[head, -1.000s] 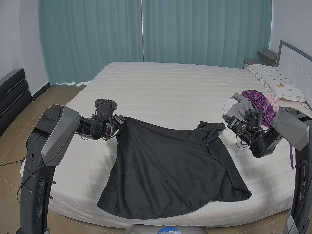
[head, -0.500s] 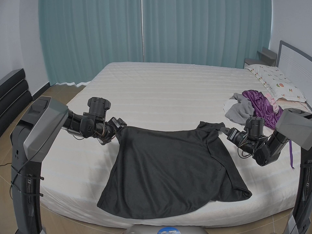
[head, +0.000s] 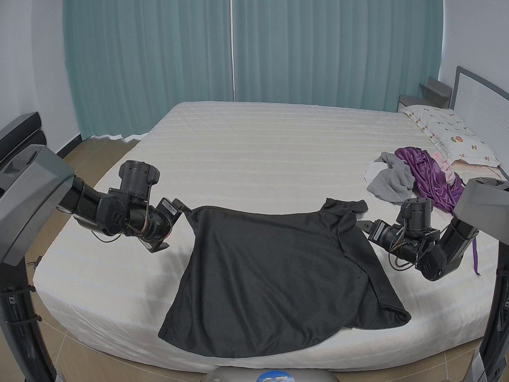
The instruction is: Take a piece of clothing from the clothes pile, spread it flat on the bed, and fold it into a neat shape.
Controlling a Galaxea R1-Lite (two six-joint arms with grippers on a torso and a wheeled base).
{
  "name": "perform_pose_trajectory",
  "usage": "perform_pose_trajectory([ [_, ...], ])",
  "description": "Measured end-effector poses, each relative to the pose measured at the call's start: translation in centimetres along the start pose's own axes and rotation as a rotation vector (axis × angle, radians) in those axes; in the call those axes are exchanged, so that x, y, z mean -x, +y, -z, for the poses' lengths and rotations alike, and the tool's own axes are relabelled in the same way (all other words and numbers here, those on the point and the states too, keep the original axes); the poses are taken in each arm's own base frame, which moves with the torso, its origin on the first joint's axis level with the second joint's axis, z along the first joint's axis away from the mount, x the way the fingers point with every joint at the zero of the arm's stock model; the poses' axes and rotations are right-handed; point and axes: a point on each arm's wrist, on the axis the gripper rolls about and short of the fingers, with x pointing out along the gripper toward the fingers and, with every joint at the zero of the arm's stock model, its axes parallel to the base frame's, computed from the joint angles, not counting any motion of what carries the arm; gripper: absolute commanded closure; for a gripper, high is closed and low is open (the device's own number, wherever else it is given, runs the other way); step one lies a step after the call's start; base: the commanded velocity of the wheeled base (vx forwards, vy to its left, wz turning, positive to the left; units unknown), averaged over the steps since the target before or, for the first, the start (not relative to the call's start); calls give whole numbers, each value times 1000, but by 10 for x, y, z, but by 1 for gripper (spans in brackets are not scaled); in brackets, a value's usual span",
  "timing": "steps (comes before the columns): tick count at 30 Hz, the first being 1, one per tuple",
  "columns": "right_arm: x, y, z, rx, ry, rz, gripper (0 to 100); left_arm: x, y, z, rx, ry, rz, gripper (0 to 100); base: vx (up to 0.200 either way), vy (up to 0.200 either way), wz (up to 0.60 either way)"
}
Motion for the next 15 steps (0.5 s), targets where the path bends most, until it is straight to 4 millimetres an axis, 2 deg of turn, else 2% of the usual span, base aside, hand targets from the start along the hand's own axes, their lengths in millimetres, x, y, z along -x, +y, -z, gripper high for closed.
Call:
perform_pose_trajectory([
  [5,6,1,6,28,37,17,0,18,15,15,24,1,20,0,0,0,0],
  [8,7,1,10,42,76,38,0,26,17,23,58,-19,91,0,0,0,0],
  [15,-2,9,13,70,146,72,0,35,23,46,95,-1,174,0,0,0,0],
])
